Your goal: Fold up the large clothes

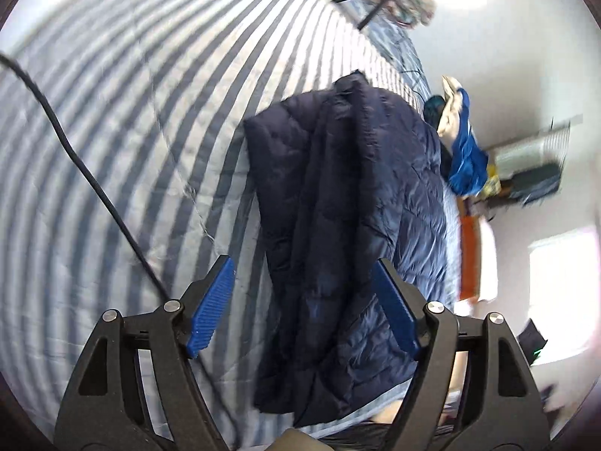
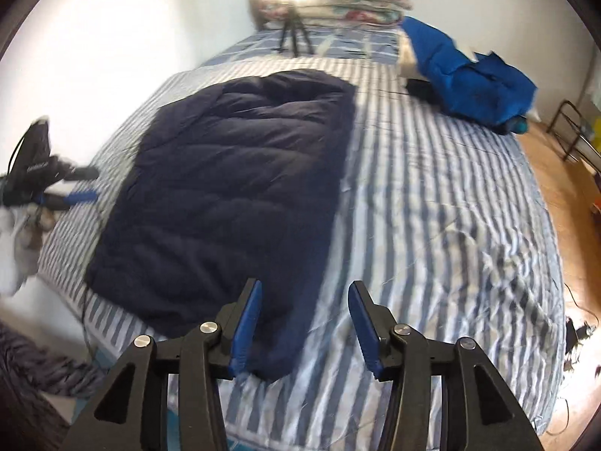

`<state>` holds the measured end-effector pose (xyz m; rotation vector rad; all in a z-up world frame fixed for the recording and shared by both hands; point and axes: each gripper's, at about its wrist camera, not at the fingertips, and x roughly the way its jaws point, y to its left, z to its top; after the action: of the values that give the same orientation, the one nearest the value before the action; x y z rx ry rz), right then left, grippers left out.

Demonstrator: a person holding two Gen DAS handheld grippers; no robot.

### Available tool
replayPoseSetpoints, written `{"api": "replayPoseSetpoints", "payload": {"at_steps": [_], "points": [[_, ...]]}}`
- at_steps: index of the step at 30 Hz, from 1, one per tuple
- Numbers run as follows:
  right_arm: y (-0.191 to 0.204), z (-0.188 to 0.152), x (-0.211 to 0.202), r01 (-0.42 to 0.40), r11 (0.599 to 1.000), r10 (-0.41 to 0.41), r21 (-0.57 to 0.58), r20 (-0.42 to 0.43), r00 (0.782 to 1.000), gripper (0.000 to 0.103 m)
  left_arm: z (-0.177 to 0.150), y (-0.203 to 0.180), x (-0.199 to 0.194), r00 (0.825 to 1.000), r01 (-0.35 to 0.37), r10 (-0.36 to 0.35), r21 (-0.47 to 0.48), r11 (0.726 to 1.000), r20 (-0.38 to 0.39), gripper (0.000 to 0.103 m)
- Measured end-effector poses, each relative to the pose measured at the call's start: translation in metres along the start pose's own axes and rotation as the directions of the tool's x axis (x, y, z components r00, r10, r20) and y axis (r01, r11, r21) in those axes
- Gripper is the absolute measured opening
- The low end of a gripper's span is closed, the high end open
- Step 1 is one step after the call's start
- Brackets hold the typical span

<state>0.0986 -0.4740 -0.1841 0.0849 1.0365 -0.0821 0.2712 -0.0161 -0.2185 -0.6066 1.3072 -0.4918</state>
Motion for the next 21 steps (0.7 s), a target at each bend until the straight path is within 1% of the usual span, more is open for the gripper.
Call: {"api": "replayPoseSetpoints", "payload": {"at_steps": [3,5,6,7,9,11,13,17,19,21], "points": [[-0.014,0.008,0.010,-0.075,0.995,0.076,0.069,-0.010,0.997,0.052,0.005,0.016,0.010,0.999,0.039,-0.039,-0.055,0.998,0.004,0.078],[-0.016,0.002,0.012,-0.083,0.993,0.083,0.081,-0.004,0.997,0.060,0.008,0.026,0.018,0.998,0.062,-0.062,-0.082,0.995,0.004,0.078],[-0.019,0.004,0.014,-0.081,0.994,0.081,0.080,0.002,0.997,0.062,0.008,0.031,0.021,0.997,0.077,-0.078,-0.097,0.992,-0.003,0.078],[-0.016,-0.002,0.014,-0.084,0.993,0.085,0.085,-0.002,0.996,0.065,0.009,0.037,0.023,0.995,0.098,-0.099,-0.108,0.989,-0.010,0.078],[-0.019,0.000,0.020,-0.109,0.990,0.111,0.091,-0.007,0.994,0.068,0.010,0.046,0.026,0.990,0.138,-0.141,-0.127,0.982,-0.016,0.078],[-0.024,-0.004,0.029,-0.133,0.986,0.134,0.104,-0.005,0.991,0.075,0.013,0.053,0.029,0.982,0.182,-0.186,-0.147,0.972,-0.015,0.078],[-0.026,-0.002,0.036,-0.152,0.982,0.154,0.114,-0.011,0.988,0.078,0.014,0.062,0.028,0.975,0.216,-0.220,-0.169,0.962,-0.008,0.078],[-0.031,0.003,0.049,-0.210,0.966,0.215,0.153,-0.019,0.976,0.084,0.015,0.068,0.026,0.962,0.268,-0.274,-0.169,0.949,-0.012,0.080],[-0.033,0.006,0.055,-0.244,0.953,0.253,0.180,-0.028,0.967,0.086,0.015,0.067,0.029,0.954,0.289,-0.297,-0.170,0.942,-0.028,0.080],[-0.035,0.011,0.062,-0.258,0.944,0.272,0.203,-0.039,0.962,0.086,0.016,0.064,0.032,0.950,0.298,-0.309,-0.167,0.940,-0.040,0.080]]}}
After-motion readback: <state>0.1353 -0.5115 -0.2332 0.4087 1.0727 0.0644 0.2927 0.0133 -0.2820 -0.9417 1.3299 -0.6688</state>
